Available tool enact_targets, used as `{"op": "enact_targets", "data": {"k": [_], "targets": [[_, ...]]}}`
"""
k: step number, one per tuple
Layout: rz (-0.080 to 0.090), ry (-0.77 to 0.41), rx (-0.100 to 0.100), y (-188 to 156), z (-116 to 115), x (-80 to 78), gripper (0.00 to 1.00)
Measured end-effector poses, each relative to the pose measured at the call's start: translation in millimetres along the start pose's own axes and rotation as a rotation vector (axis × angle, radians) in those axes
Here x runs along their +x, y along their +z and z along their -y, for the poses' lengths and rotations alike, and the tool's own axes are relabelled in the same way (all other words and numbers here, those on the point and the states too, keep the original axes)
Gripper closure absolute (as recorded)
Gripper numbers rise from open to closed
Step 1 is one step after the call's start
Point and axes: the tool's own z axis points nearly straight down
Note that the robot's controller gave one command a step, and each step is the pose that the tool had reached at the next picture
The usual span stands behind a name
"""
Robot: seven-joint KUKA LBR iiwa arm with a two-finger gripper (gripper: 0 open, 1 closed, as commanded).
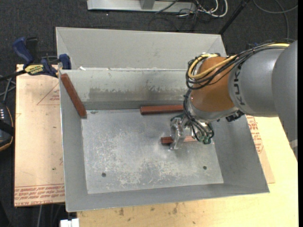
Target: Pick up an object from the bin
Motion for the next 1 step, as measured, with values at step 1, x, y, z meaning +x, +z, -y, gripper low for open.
{"op": "enact_targets", "data": {"k": [1], "targets": [[-0.010, -0.025, 0.000, -40.1, -3.3, -2.1, 1.00]]}}
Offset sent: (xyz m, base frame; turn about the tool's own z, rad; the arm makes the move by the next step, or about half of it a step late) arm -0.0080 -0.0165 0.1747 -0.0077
